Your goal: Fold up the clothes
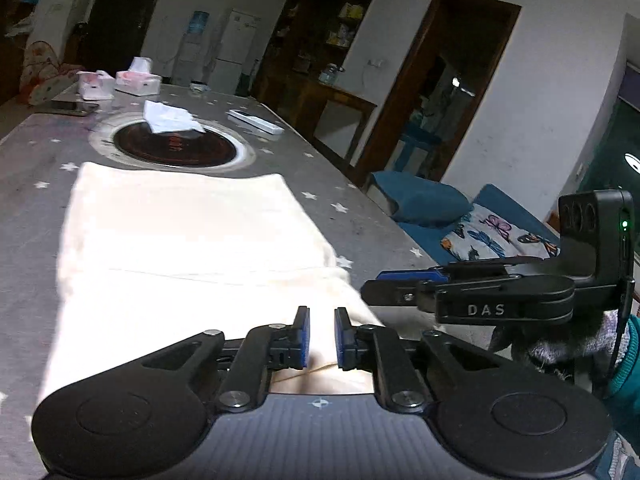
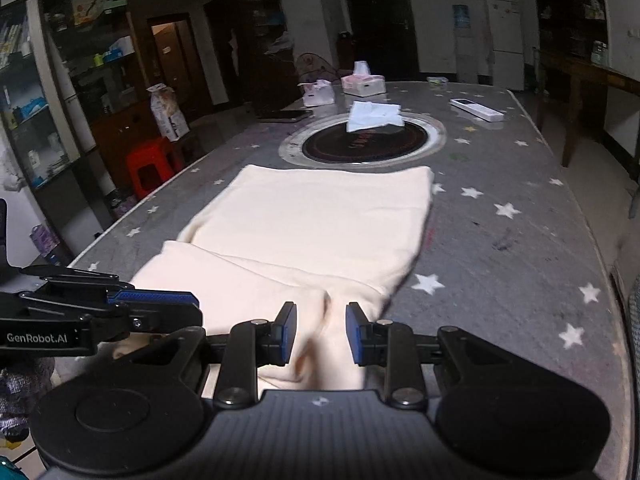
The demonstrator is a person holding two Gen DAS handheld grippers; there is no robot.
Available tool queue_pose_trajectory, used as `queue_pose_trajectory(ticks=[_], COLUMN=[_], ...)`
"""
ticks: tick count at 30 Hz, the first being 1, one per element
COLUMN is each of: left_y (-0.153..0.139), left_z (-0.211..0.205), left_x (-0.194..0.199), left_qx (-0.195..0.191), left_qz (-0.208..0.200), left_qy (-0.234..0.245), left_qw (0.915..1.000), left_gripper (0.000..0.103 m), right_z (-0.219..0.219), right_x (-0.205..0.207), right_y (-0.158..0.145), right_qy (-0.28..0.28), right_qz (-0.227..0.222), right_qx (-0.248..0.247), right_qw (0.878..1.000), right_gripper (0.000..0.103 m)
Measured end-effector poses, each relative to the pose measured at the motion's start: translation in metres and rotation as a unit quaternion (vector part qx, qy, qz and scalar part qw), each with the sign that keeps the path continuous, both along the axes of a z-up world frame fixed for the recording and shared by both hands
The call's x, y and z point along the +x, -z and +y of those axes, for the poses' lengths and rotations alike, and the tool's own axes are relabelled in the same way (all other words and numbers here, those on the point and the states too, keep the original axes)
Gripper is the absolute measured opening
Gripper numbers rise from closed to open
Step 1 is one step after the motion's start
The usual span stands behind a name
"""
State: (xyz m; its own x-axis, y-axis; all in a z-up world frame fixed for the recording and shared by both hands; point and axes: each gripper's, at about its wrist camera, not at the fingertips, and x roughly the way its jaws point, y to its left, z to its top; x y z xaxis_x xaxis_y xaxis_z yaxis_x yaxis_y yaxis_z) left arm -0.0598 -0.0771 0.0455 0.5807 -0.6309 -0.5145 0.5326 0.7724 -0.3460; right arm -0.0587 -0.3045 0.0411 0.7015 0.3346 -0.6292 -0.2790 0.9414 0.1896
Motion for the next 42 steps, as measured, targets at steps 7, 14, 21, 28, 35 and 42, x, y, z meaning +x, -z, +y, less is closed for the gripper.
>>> queue_pose_trajectory(ticks=[7, 14, 21, 28, 35, 42], left_y=[0.006, 0.020, 0.011, 0.027, 0.019, 0.024], left_z=[0.053, 0.083, 0.075, 0.053, 0.058, 0.065], left_x=[0.020, 0.038, 0.048, 0.072, 0.060, 0.050], left_qx=[0.034, 0.063, 0.054, 0.069, 0.078, 0.089], left_qz=[0.007, 0.030, 0.017, 0.031, 0.011, 0.010], left_qy=[-0.086, -0.136, -0.114, -0.097, -0.085, -0.090], left_qw=[0.9957, 0.9883, 0.9919, 0.9923, 0.9933, 0.9919], left_gripper=[0.015, 0.014, 0.014, 0.013, 0.014, 0.015], right_z=[0.024, 0.041, 0.038, 0.042, 0.046, 0.048], right_x=[0.016, 0.029, 0.032, 0.049, 0.028, 0.005], right_y=[0.007, 0.022, 0.015, 0.023, 0.012, 0.023], right_qy=[-0.031, -0.050, -0.052, -0.051, -0.078, -0.094], right_qz=[0.008, 0.029, 0.023, 0.028, 0.012, 0.014], right_qx=[0.002, -0.010, -0.027, -0.040, -0.063, -0.100], right_qw=[0.999, 0.998, 0.998, 0.997, 0.995, 0.990], right_gripper=[0.026, 0.026, 0.026, 0.025, 0.025, 0.025])
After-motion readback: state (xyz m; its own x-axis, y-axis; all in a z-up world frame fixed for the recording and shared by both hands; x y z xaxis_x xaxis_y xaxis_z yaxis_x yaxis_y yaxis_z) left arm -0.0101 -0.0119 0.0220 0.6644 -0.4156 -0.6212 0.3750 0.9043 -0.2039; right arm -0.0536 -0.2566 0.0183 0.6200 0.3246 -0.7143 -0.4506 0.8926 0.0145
